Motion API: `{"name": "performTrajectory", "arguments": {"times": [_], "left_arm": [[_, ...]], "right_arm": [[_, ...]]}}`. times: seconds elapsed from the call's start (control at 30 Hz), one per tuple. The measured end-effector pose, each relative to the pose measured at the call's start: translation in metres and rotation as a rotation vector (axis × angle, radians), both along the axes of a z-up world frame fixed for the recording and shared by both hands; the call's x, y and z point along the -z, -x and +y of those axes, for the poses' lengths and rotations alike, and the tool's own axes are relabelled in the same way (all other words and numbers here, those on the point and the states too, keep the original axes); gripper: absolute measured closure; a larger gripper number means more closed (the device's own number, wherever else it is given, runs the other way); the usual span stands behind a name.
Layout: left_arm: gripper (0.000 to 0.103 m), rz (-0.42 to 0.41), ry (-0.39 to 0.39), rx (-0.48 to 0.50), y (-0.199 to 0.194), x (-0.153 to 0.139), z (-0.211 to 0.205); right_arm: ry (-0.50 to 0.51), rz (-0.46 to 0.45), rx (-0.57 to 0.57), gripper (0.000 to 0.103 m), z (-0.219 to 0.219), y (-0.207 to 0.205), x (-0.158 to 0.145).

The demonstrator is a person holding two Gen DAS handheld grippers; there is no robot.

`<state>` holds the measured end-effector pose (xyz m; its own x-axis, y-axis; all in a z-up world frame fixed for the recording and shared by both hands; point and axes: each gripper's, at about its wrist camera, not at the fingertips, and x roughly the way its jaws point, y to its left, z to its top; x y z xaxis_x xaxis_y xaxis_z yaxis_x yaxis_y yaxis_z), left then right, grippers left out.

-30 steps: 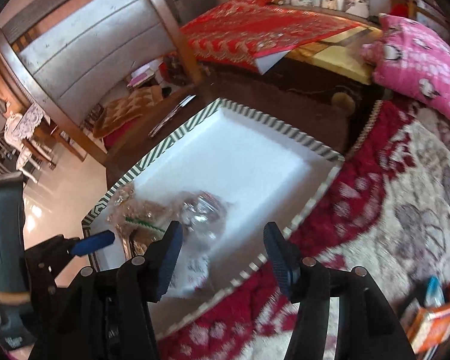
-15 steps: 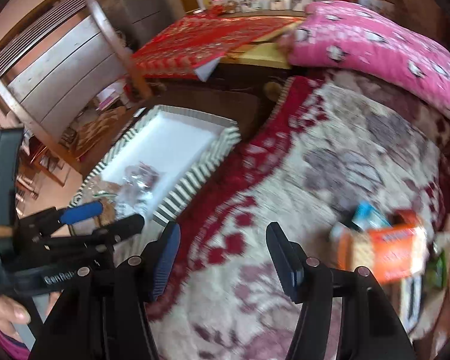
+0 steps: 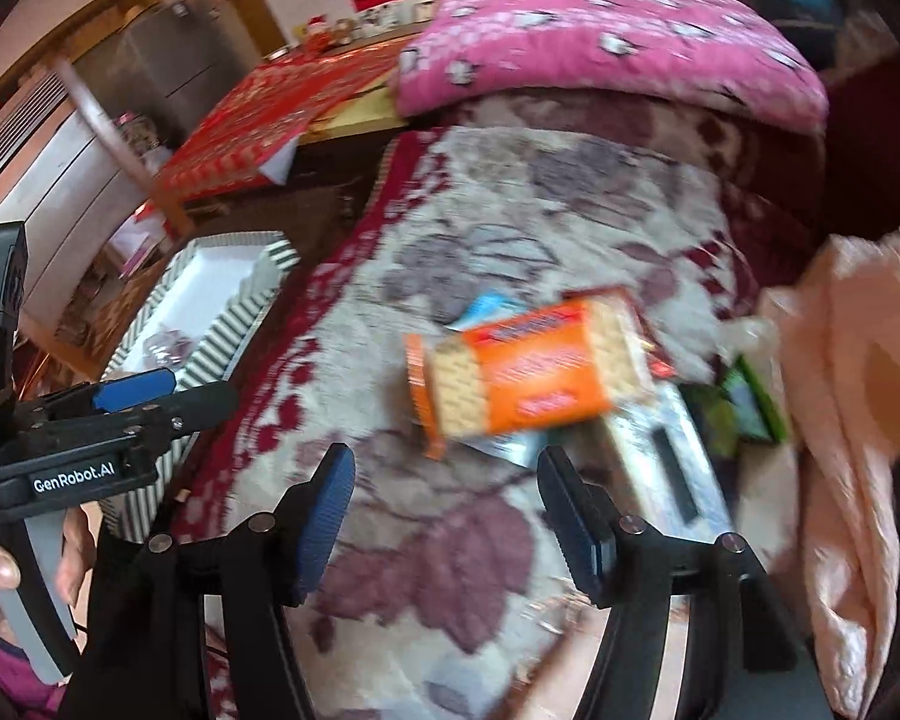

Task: Organize snacks
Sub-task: 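Move both open grippers back toward the snack pile on the quilt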

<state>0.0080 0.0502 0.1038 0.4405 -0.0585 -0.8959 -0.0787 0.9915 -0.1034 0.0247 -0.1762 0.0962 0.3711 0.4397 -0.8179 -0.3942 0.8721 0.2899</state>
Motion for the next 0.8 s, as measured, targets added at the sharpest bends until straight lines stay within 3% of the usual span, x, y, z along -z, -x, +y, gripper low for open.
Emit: {"name": "performTrajectory", "arguments": {"times": [0.37,0.8], "left_arm": [[0.019,-0.025,-0.013,0.305,-0.027,0.014,-0.063],[0.018,-0.020,-0.152,0.598,-0.065,0.040,-0.128]], "right_arm": [[0.010,0.057,0.118,0.032,-0.060,-0.001,0.024],[0.037,0.095,0.148,0.029,-0.077,-0.006,0.041]]}}
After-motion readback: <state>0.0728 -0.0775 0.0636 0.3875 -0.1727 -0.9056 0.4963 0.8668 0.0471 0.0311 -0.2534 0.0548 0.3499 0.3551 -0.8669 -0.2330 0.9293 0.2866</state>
